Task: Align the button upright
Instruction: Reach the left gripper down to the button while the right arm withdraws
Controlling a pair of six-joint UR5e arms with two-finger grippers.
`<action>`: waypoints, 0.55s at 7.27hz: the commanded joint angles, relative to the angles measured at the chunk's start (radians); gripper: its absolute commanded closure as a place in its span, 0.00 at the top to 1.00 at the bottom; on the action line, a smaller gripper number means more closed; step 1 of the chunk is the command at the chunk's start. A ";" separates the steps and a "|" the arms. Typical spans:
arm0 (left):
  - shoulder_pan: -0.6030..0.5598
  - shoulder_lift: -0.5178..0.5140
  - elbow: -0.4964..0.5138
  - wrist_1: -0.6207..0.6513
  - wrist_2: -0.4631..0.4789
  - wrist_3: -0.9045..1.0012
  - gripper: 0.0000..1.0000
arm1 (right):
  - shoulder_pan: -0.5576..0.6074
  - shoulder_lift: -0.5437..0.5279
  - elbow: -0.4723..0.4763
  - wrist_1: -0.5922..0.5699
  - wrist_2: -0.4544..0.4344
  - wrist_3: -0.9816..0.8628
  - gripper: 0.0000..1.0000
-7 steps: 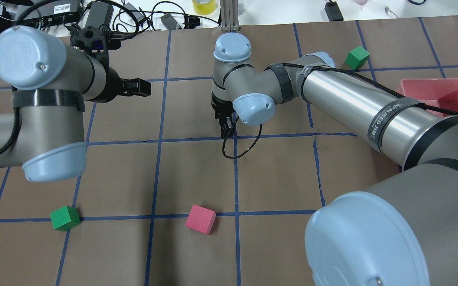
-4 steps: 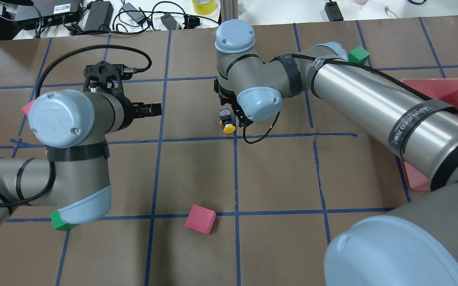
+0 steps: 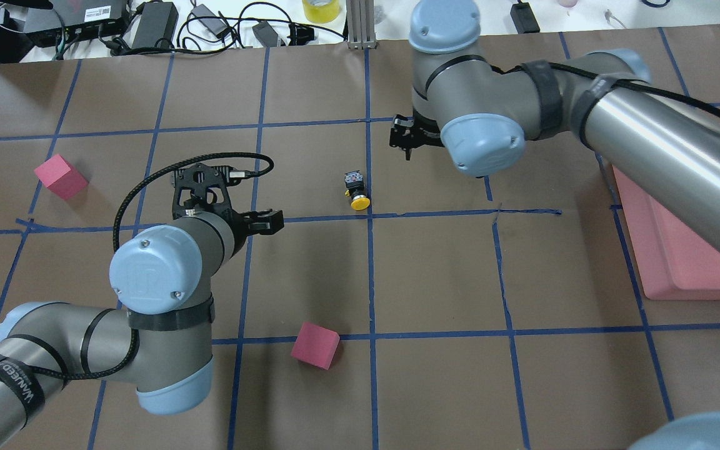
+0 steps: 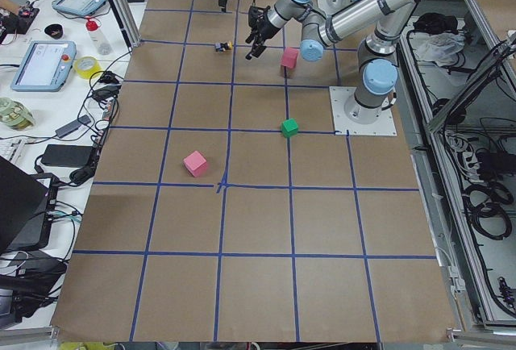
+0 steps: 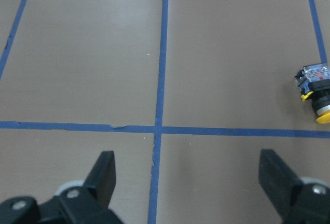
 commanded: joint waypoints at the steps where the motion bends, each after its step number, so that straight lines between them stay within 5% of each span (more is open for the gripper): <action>1: -0.115 -0.035 0.039 0.001 0.000 -0.022 1.00 | -0.064 -0.091 0.018 0.095 0.006 -0.297 1.00; 4: -0.266 -0.151 0.056 -0.001 0.009 -0.019 1.00 | -0.058 -0.194 -0.011 0.290 -0.005 -0.356 1.00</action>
